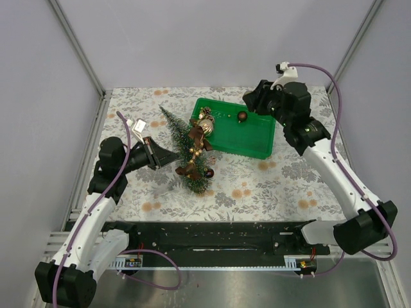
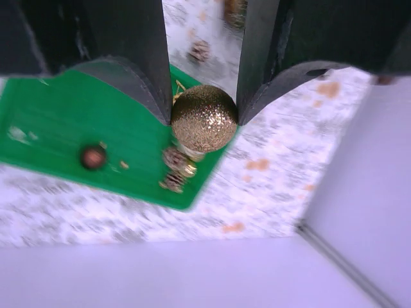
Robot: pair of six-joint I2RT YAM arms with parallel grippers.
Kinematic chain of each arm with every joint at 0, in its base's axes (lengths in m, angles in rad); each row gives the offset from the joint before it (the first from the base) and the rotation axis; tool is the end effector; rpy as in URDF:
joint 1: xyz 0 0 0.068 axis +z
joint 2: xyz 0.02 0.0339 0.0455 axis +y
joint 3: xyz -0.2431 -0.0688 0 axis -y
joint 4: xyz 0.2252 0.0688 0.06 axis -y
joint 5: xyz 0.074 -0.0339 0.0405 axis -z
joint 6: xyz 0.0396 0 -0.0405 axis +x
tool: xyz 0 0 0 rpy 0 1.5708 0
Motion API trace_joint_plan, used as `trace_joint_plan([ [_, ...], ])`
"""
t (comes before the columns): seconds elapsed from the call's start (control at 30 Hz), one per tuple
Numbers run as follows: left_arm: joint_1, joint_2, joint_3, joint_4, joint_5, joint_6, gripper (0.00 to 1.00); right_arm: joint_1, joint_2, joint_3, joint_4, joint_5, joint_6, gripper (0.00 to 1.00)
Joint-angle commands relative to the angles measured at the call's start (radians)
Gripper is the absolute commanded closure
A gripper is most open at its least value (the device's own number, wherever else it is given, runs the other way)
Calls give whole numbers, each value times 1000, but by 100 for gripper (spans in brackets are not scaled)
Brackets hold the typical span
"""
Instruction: Decorate the small christmas tree
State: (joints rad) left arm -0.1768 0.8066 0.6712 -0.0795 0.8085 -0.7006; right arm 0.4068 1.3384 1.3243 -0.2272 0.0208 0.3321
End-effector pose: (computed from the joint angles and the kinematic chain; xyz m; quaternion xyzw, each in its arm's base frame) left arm 0.1742 -0.0602 0.2964 0.0529 0.7555 -0.5223 0.3919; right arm 0.2762 0.1181 0.3797 -0.0230 0.7867 0.2151 0.5782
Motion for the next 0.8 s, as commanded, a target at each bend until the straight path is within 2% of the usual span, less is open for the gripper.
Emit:
trace_joint_plan([
  [0.0, -4, -18, 10, 35, 15, 0, 100, 20, -44, 84, 146, -254, 88, 80],
  [0.33, -10, -21, 11, 35, 11, 3, 100, 289, 134, 320, 380, -239, 120, 80],
  [0.63, -13, -24, 11, 35, 12, 3, 100, 395, 286, 483, 425, -252, 142, 81],
  [0.77, -13, -27, 8, 38, 9, 1, 100, 420, 315, 501, 428, -263, 153, 81],
])
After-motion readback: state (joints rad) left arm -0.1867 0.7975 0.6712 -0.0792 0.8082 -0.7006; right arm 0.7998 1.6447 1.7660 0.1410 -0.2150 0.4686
